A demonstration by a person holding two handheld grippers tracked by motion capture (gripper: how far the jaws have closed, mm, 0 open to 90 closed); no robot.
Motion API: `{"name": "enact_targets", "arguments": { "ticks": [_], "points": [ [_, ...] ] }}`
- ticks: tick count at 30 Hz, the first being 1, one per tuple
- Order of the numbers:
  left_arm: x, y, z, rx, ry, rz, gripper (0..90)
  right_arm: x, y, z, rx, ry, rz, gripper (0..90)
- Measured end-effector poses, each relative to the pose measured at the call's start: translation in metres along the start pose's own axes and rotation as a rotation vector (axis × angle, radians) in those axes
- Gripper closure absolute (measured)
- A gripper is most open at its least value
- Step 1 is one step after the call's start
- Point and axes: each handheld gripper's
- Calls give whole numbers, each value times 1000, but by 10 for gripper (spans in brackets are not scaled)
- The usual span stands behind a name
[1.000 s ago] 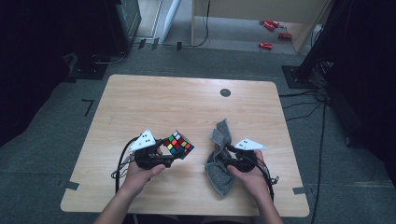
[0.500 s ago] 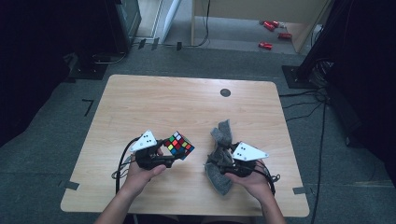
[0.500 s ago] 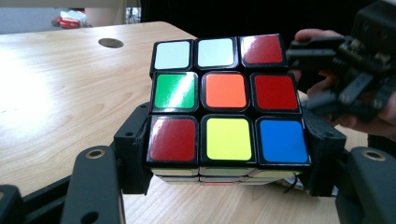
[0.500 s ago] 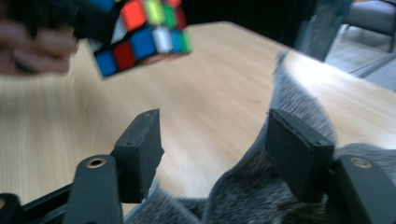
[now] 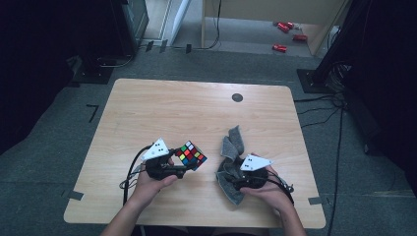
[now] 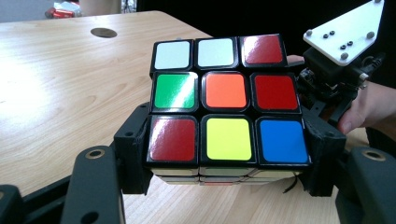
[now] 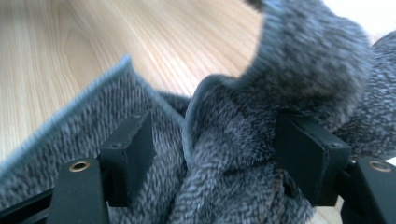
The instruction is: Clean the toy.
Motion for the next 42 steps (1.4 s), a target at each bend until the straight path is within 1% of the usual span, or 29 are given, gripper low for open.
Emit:
{"name": "enact_targets", "arguments": {
  "ticks": [1,4,7,8,9,11,12,13,15,16,17,19,21,24,26,28,31,33,35,38,40,41,42],
  "points": [
    [0,0,0,-1,3,-3,346,1,0,0,-4,-8,-10,292],
    [1,1,0,0,2,-4,346,6,-1,2,-17,-3,-29,289],
    [1,1,0,-4,0,-8,346,10,-2,6,1,3,-47,267],
    [1,1,0,-3,0,-8,346,11,-1,7,13,8,-76,263],
    [1,1,0,-4,1,-8,346,12,-2,8,22,23,-91,256],
    [1,0,0,-4,0,-5,346,12,-1,10,30,47,-99,259],
    [1,0,0,-3,-1,-3,346,12,-1,11,30,67,-102,273],
    [0,0,0,-4,-1,-2,346,12,-1,11,36,77,-102,291],
    [0,-1,-1,-6,-2,-2,346,12,-2,12,47,85,-98,355],
    [0,-1,-1,-5,-2,0,346,12,-2,12,55,90,-93,402],
    [0,-1,-1,-5,-2,1,346,12,-2,13,60,90,-89,466],
    [0,-1,-2,-6,-4,2,346,12,-3,12,86,91,-79,606],
    [0,-1,-2,-7,-5,2,346,10,-2,9,88,96,-69,690],
    [0,-1,-1,-5,-10,10,346,3,3,1,65,112,-22,756],
    [-1,-1,0,1,-15,15,346,-5,8,-7,65,108,22,768],
    [-1,-1,2,12,-19,19,346,-15,11,-18,56,88,79,772],
    [0,3,7,33,-14,15,346,-31,13,-36,23,67,178,776],
    [1,6,11,44,-5,6,346,-38,14,-47,19,46,216,776],
    [1,7,14,54,-6,6,346,-43,16,-55,6,35,228,778],
    [1,7,14,63,-7,13,346,-45,23,-66,-28,18,211,779],
    [0,5,12,60,-11,22,346,-47,26,-70,-46,7,207,777],
    [0,3,9,58,-18,32,346,-48,25,-71,-58,10,214,776],
    [-1,1,7,57,-34,45,346,-50,23,-70,-72,19,225,776]
  ]
}}
Point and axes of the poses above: each handheld gripper's, and its own axes: y roughly forward along the jaws, x roughly out of its underside, z roughly to its right, and after that the axes turned 6 degrees about z, right-handed
